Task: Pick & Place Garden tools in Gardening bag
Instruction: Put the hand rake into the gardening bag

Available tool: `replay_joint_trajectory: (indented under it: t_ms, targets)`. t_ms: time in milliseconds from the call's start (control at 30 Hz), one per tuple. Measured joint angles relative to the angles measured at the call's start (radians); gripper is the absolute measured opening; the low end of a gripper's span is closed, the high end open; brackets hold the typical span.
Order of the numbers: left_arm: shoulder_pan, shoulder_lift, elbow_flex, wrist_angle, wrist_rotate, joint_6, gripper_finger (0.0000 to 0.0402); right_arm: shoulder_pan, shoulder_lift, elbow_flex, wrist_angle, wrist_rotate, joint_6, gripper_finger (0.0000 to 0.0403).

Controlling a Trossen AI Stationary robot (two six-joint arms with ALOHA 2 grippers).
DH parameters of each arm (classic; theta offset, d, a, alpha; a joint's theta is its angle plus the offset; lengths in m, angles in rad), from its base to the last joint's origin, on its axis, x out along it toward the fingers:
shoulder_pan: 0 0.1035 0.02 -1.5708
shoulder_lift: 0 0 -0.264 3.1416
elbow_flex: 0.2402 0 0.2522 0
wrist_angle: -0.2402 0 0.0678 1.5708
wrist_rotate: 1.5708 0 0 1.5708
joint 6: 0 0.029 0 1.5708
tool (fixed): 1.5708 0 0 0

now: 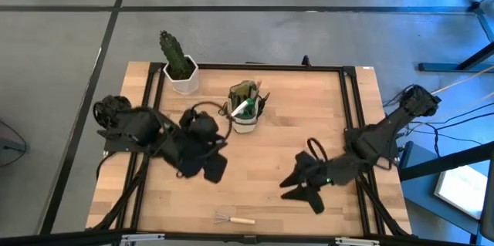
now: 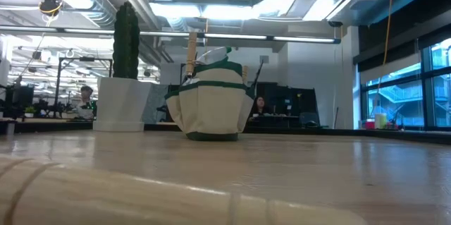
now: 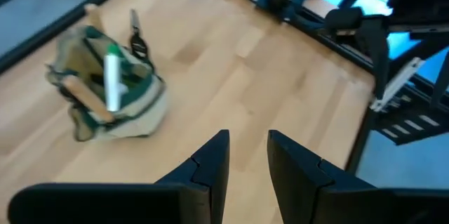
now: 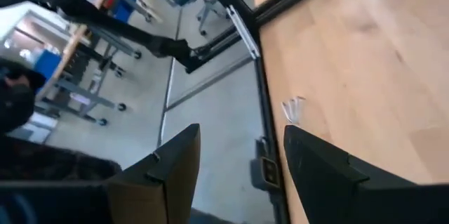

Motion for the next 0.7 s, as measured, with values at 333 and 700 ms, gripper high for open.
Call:
replay_joint_trajectory:
  t_ms: [333,700]
  targets:
    - [-0.095,0.065,0.000,0.070,-0.006,-0.056,0.0092,0.031,0.201,0.000,0.159,0.013,0.063,0.0208]
    - [-0.183,0.091,0.000,0.067,-0.024,-0.135,0.0092,0.013,0.499,0.214,-0.041,-0.079,0.060,0.0208]
